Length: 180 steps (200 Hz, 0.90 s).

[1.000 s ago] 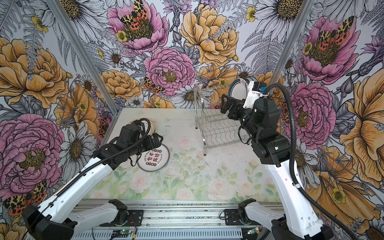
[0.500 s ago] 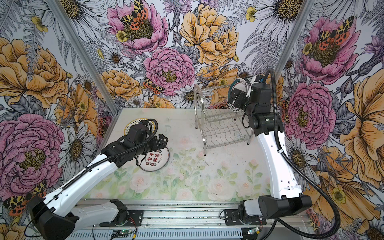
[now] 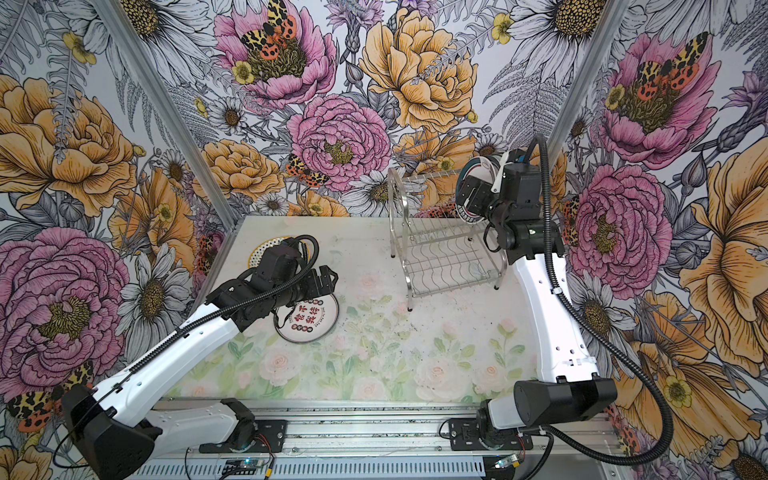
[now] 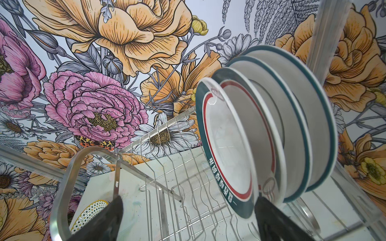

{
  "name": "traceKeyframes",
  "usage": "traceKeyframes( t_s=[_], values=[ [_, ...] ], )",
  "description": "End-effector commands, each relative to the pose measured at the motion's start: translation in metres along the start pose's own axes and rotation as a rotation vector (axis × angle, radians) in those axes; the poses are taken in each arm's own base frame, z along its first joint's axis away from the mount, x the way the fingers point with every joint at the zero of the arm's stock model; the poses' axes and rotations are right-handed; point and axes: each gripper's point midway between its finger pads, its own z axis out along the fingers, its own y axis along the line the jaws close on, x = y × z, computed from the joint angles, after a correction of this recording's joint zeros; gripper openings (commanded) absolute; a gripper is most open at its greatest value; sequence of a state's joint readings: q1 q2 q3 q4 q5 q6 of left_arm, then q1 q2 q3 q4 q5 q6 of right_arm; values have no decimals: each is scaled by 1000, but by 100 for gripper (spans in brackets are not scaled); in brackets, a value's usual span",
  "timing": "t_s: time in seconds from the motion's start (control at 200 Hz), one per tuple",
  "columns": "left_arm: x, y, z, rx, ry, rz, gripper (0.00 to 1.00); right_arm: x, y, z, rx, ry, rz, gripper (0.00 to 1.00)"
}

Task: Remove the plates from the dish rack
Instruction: 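Lower the right gripper onto the nearest green-rimmed plate in the rack and close it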

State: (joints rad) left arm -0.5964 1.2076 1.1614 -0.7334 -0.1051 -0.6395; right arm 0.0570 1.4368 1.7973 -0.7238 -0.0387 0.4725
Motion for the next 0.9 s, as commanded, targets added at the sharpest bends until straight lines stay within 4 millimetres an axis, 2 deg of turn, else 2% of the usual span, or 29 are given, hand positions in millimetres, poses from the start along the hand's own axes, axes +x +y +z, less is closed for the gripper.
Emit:
traceKeyframes(
  t_s=[0.0, 0.225, 0.365, 0.54, 0.64, 0.896],
  values=[
    [-11, -4, -4, 6, -31, 3, 99, -10, -1, -1, 2, -23, -4, 99],
    [-12, -6, -6, 14, -33, 0, 99, -8, -8, 6, 25, -14, -14, 98],
    [-11, -5, -4, 10, -28, 1, 99, -4, -11, 13, 24, 3, -15, 94],
    [-9, -4, -2, 10, -21, 3, 99, -2, -11, 23, 23, 17, -25, 84],
    [-8, -3, -1, 10, -16, 2, 99, -2, -14, 27, 37, 16, -39, 82],
    [-6, -1, 1, 4, -12, -2, 99, -3, -26, 35, 98, 4, -77, 59]
  ],
)
